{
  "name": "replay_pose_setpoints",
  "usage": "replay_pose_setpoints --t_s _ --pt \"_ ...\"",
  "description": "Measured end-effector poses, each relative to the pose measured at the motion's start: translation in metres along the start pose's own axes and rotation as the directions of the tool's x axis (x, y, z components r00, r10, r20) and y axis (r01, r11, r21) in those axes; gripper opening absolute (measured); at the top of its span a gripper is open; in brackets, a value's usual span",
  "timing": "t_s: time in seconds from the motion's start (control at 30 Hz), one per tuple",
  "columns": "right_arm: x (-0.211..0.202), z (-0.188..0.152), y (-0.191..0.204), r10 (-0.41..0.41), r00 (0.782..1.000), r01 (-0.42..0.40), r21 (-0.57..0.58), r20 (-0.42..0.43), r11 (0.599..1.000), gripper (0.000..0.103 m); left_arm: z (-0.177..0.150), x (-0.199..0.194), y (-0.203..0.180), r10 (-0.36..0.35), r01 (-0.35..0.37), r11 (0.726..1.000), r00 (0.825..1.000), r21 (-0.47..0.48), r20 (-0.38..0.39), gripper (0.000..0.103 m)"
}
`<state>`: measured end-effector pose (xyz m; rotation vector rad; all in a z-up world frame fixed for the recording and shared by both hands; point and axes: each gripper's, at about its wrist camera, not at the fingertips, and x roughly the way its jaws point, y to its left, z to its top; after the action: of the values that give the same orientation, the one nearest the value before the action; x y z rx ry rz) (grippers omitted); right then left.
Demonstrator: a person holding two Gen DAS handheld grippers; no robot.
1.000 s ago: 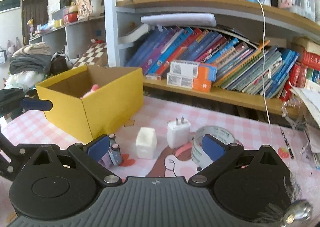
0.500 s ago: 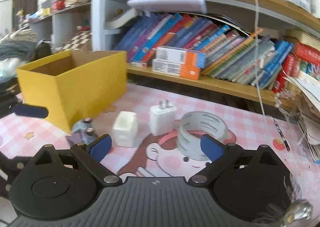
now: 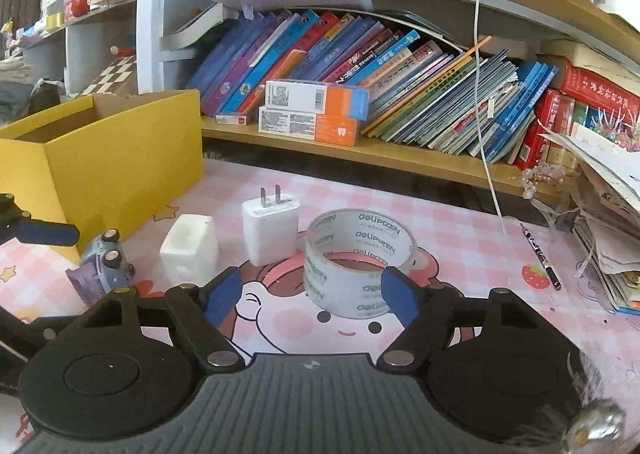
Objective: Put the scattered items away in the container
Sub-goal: 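Grasp the grey toy car with the left tool while the right tool grasps the tape roll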
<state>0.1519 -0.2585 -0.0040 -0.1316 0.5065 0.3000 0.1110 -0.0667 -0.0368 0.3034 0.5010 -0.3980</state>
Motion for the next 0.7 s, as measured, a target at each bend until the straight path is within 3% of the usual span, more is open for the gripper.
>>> replay_pose_setpoints --t_s 0.3,0.57,0.7 --pt "0.029 0.013 0.008 -0.034 0.999 0.032 -0.091 -0.022 0.995 0.070 0.005 0.016 -0.002 0.017 -0.017 1.000 1.000 0.014 -0.002 0.086" --pt "0.048 0.005 0.017 -0.065 0.998 0.058 -0.200 -0.027 0.978 0.054 0.001 0.020 -0.005 0.037 -0.036 0.998 0.999 0.055 -0.006 0.086" --pt "0.044 0.001 0.017 -0.077 0.997 0.071 -0.229 -0.018 0.971 0.048 0.001 0.018 -0.004 0.049 -0.049 0.997 0.999 0.055 -0.003 0.072"
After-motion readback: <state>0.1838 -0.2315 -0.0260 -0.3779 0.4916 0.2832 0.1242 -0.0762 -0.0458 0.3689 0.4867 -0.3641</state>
